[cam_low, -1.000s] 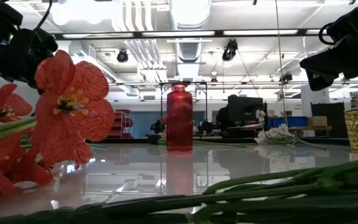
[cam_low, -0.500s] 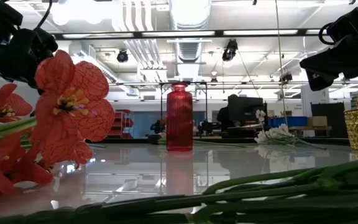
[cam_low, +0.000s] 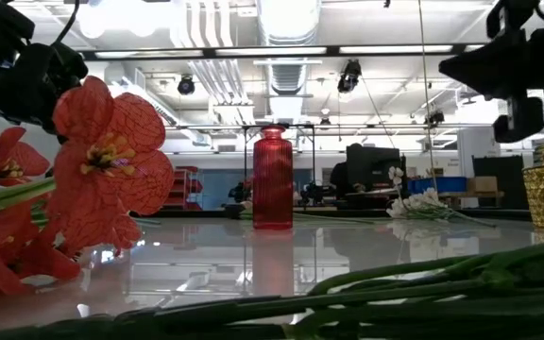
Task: Sort flowers into vase by color
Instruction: Put the bottom pink flower into the red vase
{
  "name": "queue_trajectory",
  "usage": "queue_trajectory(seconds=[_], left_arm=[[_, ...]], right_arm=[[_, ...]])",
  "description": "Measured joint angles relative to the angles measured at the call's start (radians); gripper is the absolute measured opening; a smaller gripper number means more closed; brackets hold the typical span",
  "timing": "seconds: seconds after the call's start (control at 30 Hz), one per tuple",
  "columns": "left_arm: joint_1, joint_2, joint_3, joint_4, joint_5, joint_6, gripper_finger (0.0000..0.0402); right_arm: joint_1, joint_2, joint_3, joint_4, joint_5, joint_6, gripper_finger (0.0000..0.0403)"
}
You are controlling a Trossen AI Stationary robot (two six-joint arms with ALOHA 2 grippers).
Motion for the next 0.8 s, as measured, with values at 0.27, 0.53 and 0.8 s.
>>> queue_trajectory(seconds=[0.27,0.53,0.8], left_arm=[[0.0,0.0,0.0,0.0,0.0,0.0,0.0075],[0.0,0.0,0.0,0.0,0.0,0.0,0.0075],[0.0,0.0,0.0,0.001,0.0,0.0,0.0075]], right_arm=[[0.0,0.029,0.0,0.105,-0.002,-0.102,0.0013],[0.0,0.047,0.003,0.146,-0.031,-0.111,0.0013],[0.0,0.051,0.036,0.167,-0.076,-0.099,0.0013]])
